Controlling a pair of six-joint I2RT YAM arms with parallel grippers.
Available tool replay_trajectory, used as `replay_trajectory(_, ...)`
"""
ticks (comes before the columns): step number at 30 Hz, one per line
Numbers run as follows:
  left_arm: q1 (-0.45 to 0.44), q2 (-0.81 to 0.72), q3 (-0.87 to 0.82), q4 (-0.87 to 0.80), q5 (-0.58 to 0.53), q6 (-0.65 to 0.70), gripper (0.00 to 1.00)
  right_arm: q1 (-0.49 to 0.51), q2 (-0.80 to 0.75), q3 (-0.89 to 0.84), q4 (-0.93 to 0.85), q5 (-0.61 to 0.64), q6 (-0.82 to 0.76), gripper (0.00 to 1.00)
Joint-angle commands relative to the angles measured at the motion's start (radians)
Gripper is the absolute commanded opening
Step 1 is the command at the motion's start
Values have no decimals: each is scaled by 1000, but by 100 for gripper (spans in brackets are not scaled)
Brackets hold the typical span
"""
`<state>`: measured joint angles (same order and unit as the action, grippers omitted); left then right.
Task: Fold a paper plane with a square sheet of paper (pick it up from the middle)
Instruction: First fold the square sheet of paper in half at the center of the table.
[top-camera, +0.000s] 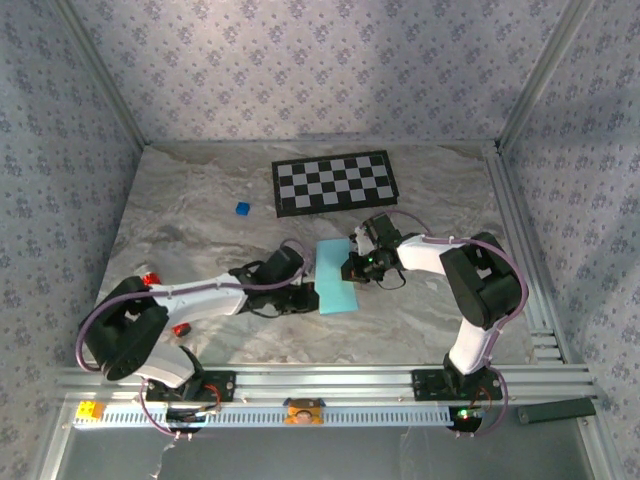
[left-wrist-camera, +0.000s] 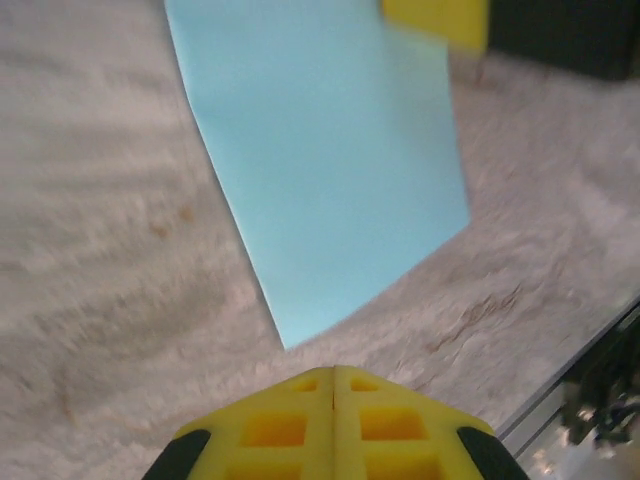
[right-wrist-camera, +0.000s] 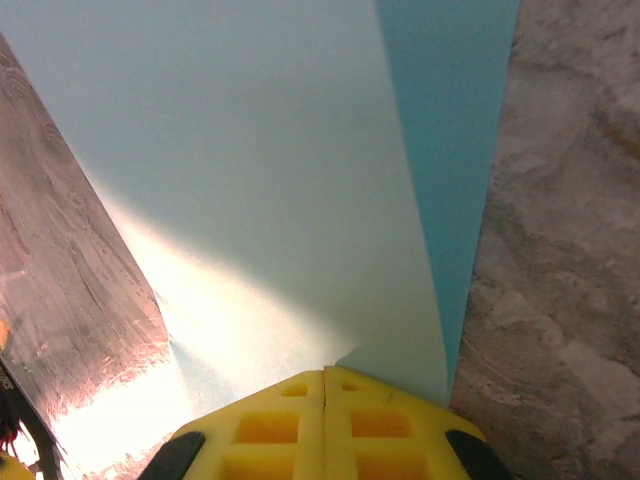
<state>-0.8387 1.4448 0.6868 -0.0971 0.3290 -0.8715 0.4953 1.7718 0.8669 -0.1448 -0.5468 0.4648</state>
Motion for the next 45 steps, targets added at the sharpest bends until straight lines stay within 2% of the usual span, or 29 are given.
replay_trajectory(1, 85, 27, 62, 60, 86, 18, 5, -3, 61, -29, -160, 123, -36, 0)
replay_trajectory(5, 141, 123, 157, 74, 115, 44, 5, -3, 60, -28, -159, 122, -30, 0)
replay_trajectory(10, 160, 235, 214, 103, 152, 46, 5, -2, 63, -28, -157, 126, -26, 0)
replay_trajectory(23, 175, 393, 163, 159, 138, 51, 5, -2, 55, -50, -133, 131, -10, 0)
replay_trajectory(28, 188, 400, 134, 181, 158, 39, 4, -2, 52, -58, -128, 133, -11, 0)
replay_trajectory(37, 205, 353, 238, 87, 178, 73, 5, -6, 51, -65, -124, 134, -12, 0)
replay_trajectory(45, 224, 421, 256, 111, 170, 83, 6, -11, 48, -71, -127, 139, -17, 0)
